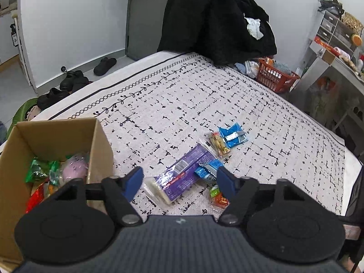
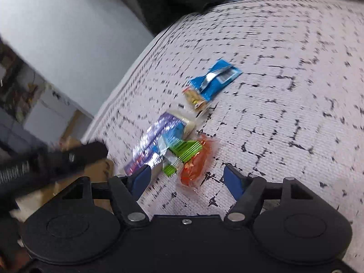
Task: Organize snacks
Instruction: 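Grasp the purple bar with the left gripper while the right grasps the orange packet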
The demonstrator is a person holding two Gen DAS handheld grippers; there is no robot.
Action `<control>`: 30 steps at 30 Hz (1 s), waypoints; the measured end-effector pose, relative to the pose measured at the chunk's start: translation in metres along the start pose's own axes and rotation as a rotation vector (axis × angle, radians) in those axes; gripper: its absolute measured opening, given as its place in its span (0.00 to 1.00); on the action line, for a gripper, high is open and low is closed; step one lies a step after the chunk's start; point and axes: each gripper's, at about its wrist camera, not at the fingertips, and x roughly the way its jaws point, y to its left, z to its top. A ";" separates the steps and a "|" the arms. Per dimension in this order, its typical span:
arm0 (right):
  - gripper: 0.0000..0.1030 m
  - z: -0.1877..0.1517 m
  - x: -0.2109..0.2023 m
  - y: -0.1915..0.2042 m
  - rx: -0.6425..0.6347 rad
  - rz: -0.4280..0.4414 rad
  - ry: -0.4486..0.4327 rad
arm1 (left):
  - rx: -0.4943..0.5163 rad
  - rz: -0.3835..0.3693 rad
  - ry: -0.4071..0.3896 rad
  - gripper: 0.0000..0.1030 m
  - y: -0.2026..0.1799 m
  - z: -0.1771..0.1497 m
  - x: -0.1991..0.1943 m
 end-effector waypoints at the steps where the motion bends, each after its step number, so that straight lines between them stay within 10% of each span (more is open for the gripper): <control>1: 0.65 -0.002 0.001 0.005 -0.039 -0.016 -0.002 | 0.001 -0.001 0.003 0.61 0.000 0.001 0.002; 7: 0.20 -0.004 0.003 0.003 -0.083 -0.076 0.002 | 0.020 -0.005 0.036 0.56 -0.005 0.007 0.018; 30: 0.14 0.005 -0.020 -0.035 0.121 -0.061 -0.071 | 0.221 0.097 0.162 0.57 -0.032 0.003 0.086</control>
